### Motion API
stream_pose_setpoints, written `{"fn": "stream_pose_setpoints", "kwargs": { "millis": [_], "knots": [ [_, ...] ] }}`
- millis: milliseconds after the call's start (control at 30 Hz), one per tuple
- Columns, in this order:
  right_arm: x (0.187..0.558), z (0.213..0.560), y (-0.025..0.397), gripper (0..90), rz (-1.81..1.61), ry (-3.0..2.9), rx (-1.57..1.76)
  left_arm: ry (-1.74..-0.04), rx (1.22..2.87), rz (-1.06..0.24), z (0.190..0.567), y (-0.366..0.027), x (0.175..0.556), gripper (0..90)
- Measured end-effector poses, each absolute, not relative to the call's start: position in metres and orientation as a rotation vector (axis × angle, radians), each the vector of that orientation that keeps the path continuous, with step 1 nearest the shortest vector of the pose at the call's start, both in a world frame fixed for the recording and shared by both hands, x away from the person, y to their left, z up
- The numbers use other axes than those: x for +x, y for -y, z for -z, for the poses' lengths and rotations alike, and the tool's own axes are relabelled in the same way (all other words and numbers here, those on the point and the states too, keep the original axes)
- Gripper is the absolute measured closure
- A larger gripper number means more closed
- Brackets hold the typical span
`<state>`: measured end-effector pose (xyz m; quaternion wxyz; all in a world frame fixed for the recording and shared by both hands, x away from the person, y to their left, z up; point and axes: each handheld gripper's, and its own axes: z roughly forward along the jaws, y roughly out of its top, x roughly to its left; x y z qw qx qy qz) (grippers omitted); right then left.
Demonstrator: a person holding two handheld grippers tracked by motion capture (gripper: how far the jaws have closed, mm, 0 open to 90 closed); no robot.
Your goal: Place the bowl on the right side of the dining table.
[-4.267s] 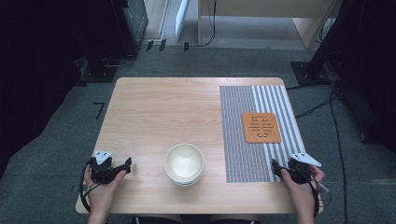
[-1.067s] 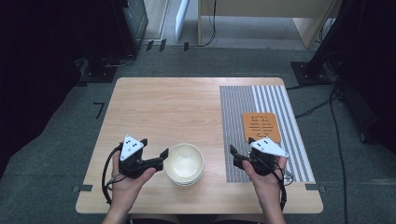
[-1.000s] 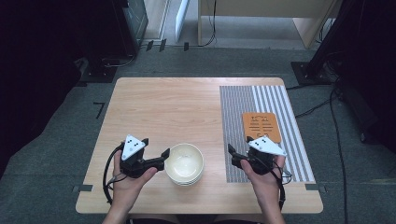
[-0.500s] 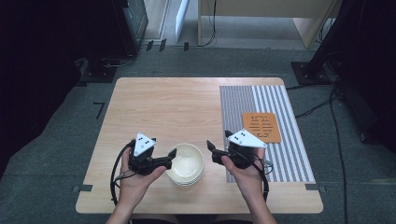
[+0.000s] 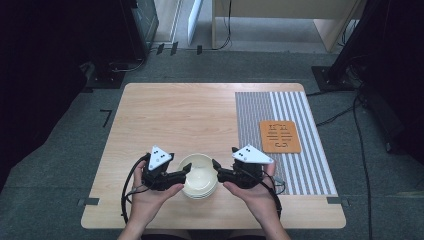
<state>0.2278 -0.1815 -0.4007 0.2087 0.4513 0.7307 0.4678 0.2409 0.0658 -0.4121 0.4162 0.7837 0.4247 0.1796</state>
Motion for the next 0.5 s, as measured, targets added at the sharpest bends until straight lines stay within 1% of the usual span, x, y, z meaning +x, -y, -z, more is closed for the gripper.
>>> {"fn": "stream_pose_setpoints", "kwargs": {
  "millis": [33,100,167,333,367,467,500],
  "knots": [
    [0.228,0.401,0.180,29.9,-1.305,-2.037,1.257,-1.063,1.981,-0.461,0.413,-0.064,0.240,36.1],
    [0.227,0.404,0.177,34.7,-1.312,-2.046,1.257,-1.052,2.006,-0.486,0.416,-0.061,0.240,44.6],
    [0.228,0.407,0.173,39.2,-1.318,-2.069,1.262,-1.043,2.026,-0.477,0.417,-0.059,0.240,53.5],
    [0.229,0.416,0.167,50.9,-1.351,-2.105,1.268,-1.050,2.076,-0.543,0.422,-0.054,0.242,61.2],
    [0.229,0.418,0.166,54.3,-1.355,-2.115,1.269,-1.049,2.087,-0.551,0.423,-0.054,0.243,62.3],
    [0.230,0.422,0.161,56.7,-1.312,-2.117,1.280,-1.047,2.108,-0.559,0.426,-0.052,0.244,67.3],
    [0.230,0.422,0.161,56.7,-1.312,-2.117,1.280,-1.047,2.111,-0.568,0.426,-0.051,0.244,67.3]
  ]
}}
